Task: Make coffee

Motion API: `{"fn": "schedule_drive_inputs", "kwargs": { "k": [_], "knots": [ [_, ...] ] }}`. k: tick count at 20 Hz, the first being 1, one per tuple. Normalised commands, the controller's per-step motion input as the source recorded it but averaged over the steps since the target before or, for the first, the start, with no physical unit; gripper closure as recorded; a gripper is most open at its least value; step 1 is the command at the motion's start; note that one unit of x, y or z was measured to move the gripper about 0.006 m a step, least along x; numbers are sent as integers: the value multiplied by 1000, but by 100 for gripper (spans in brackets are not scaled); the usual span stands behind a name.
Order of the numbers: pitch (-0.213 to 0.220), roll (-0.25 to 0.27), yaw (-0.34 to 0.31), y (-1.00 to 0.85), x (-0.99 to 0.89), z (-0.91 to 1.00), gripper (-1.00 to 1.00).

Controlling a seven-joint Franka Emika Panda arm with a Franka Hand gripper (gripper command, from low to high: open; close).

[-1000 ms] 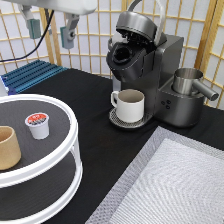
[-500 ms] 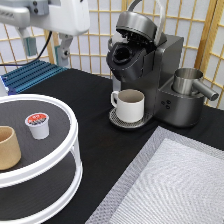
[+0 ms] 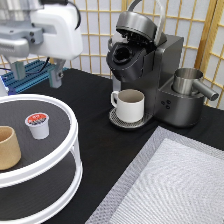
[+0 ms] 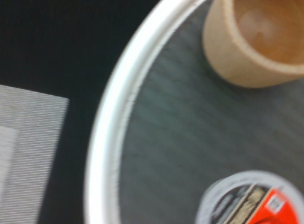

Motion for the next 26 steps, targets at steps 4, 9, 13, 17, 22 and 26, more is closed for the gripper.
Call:
{"fn": "schedule_drive_inputs", "kwargs": {
  "k": [4, 9, 13, 17, 22, 26],
  "knots": [
    [-74, 114, -37, -196, -138, -256, -100],
    [-78, 18, -61, -9, 31, -218, -100],
    [-55, 0, -57, 0, 31, -311, -100],
    [-56, 0, -53, 0, 6, -203, -100],
    [-59, 0, -48, 0, 17, -196, -100],
    [-54, 15, -31, 0, 1, -342, -100]
  ]
}}
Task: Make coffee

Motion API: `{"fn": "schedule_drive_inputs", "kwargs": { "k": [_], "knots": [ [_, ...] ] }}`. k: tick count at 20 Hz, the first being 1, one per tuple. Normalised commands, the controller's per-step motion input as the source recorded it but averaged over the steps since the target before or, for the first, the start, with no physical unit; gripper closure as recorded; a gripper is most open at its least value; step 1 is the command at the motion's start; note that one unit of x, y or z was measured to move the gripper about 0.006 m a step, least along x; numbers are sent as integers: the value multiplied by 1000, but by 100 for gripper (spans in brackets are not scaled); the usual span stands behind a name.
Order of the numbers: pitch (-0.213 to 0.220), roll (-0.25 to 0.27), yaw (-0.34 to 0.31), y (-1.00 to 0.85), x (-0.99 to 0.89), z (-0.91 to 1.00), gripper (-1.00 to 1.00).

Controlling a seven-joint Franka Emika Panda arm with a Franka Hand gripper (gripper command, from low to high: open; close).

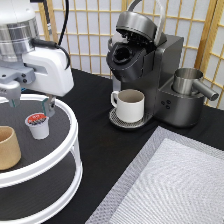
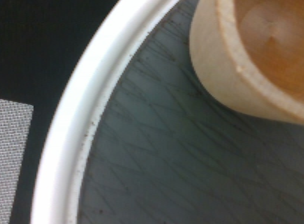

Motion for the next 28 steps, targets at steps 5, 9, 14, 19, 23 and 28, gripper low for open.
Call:
{"fn": "schedule_drive_inputs", "kwargs": {
  "k": [5, 9, 14, 19, 23, 28],
  "knots": [
    [-50, 15, -3, 103, -5, -315, -100],
    [-38, 17, 0, 184, -78, -269, -100],
    [-33, 35, -27, 84, -258, -228, -100],
    [-47, 27, -78, -14, -262, -21, 100],
    [-60, 3, -82, 24, -169, 124, 100],
    [-71, 0, -73, 108, -64, 58, 100]
  ]
}}
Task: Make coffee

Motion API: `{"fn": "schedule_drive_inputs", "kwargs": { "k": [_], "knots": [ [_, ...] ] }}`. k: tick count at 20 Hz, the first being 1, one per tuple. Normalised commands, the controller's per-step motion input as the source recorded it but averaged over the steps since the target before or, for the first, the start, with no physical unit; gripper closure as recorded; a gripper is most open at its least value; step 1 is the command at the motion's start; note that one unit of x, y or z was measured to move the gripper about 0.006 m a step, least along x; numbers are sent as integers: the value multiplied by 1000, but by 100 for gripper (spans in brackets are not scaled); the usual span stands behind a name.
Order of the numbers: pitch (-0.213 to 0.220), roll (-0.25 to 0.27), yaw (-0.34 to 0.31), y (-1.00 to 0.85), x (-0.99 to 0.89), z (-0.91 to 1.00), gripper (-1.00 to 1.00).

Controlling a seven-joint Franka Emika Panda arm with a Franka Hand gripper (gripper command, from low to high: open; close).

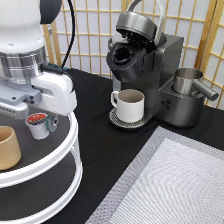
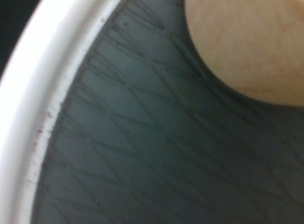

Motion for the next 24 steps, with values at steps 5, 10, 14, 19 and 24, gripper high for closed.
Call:
{"fn": "schedule_drive_inputs", "kwargs": {
  "k": [5, 10, 14, 19, 24],
  "knots": [
    [-66, 0, -47, 190, 0, 0, 100],
    [-36, 8, -19, 186, 2, 602, 100],
    [10, 58, 20, 370, 254, 1000, 100],
    [9, 201, 45, 461, 470, 710, 100],
    [2, 318, 39, 523, 386, 353, 100]
  ]
}}
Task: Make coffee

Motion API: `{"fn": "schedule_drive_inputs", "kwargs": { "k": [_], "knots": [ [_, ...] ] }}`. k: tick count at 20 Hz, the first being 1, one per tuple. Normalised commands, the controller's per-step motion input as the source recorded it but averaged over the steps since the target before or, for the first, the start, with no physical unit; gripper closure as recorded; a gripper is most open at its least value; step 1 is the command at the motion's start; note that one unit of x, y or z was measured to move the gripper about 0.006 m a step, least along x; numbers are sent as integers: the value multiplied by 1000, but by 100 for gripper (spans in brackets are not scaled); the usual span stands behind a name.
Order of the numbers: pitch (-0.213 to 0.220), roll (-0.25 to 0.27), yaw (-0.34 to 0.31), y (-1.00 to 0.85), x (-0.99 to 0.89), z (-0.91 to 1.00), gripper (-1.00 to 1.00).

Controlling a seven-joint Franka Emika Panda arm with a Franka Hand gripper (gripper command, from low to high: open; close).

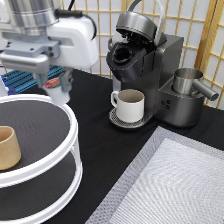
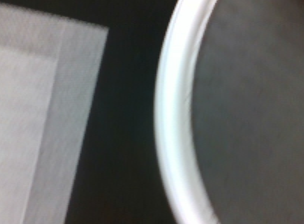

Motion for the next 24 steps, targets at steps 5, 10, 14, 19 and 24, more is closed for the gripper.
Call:
{"fn": "schedule_drive_inputs", "kwargs": {
  "k": [5, 10, 14, 19, 24],
  "knots": [
    [59, 373, 42, 484, 219, 193, 100],
    [90, 317, 36, 423, 157, 375, 100],
    [88, 263, 20, 421, 102, 533, 100],
    [48, 189, 1, 565, 291, 749, 100],
    [6, 128, -6, 465, 618, 761, 100]
  ]
}}
